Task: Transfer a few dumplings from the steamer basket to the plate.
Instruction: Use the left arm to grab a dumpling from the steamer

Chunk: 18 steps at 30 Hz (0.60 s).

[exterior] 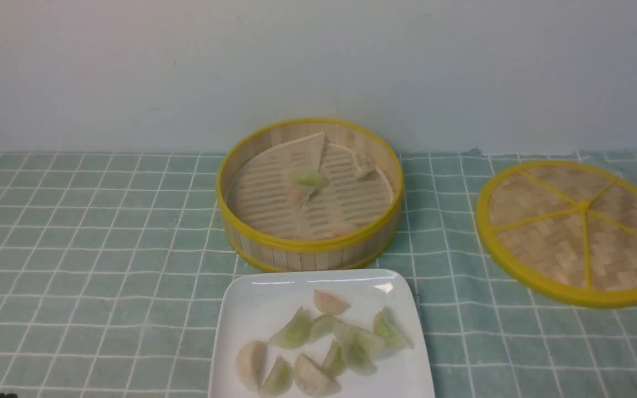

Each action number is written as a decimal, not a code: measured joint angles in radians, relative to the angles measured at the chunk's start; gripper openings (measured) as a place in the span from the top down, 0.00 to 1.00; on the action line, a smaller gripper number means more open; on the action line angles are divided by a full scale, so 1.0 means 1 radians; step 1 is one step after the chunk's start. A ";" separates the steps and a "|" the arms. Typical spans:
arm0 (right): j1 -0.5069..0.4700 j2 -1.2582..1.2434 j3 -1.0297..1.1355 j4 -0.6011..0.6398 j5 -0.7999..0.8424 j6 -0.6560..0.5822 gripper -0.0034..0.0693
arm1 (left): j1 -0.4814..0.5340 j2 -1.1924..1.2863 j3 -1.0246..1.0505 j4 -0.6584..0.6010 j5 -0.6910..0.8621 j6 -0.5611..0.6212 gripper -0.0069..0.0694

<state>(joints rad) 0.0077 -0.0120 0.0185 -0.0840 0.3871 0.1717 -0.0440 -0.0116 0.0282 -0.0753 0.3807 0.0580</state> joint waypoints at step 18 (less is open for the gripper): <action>0.000 0.000 0.000 -0.001 0.000 0.000 0.97 | 0.000 0.000 0.000 -0.001 -0.011 0.000 0.92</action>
<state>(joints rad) 0.0077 -0.0120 0.0185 -0.0848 0.3871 0.1717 -0.0440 -0.0116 0.0282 -0.0767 0.3700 0.0584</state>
